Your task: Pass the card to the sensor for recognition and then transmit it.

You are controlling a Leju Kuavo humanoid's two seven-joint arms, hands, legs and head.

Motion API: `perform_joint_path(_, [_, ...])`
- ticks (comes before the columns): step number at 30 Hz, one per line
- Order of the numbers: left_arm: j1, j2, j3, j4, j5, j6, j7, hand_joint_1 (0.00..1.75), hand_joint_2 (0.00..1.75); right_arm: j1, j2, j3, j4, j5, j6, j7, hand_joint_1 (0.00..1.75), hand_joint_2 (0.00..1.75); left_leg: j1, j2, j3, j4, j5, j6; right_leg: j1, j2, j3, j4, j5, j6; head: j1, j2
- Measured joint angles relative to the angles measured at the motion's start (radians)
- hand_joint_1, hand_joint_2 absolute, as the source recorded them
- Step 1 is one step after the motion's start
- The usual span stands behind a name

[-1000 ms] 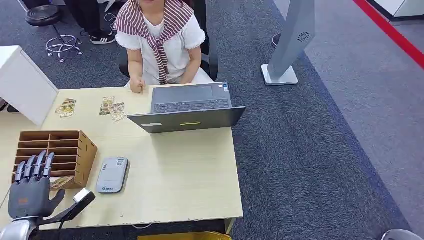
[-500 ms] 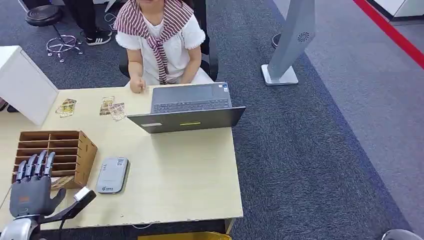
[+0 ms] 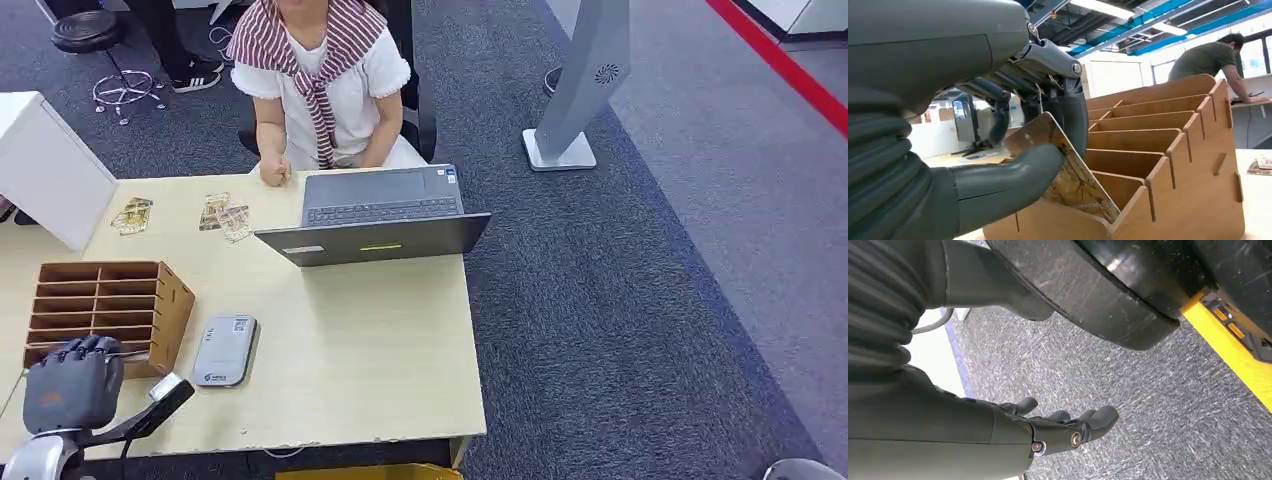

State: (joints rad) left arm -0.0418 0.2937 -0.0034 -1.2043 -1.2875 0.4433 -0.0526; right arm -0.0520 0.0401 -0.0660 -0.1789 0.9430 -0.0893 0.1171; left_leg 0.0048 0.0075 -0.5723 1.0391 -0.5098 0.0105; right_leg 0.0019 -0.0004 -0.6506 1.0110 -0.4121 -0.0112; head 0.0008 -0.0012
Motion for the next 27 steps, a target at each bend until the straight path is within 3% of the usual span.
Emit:
perform_joint_path(18, [-0.001,-0.005,0.000,-0.013,0.051,-0.010,-0.023,1.75,1.75,0.000,-0.001,0.008,0.000,0.026,0.006,-0.005,0.00,1.75,0.000,0.000,0.000,0.000,0.000,0.000,0.000,0.000,0.000,0.000,0.000,0.000,0.000,0.000])
perform_joint_path(23, [0.022,-0.005,0.000,-0.100,0.084,-0.018,-0.049,1.75,1.75,0.001,-0.002,0.008,0.000,0.030,0.005,-0.012,0.00,1.75,0.000,0.000,0.000,0.000,0.000,0.000,0.000,0.000,0.000,0.000,0.000,0.000,0.000,0.000])
perform_joint_path(27, [0.070,-0.005,-0.001,-0.238,0.098,-0.032,-0.068,1.75,1.75,0.007,-0.003,0.008,0.000,0.028,-0.002,-0.018,0.00,1.75,0.000,0.001,0.000,0.000,0.000,0.000,0.000,0.001,0.000,0.000,0.000,0.000,0.000,0.000])
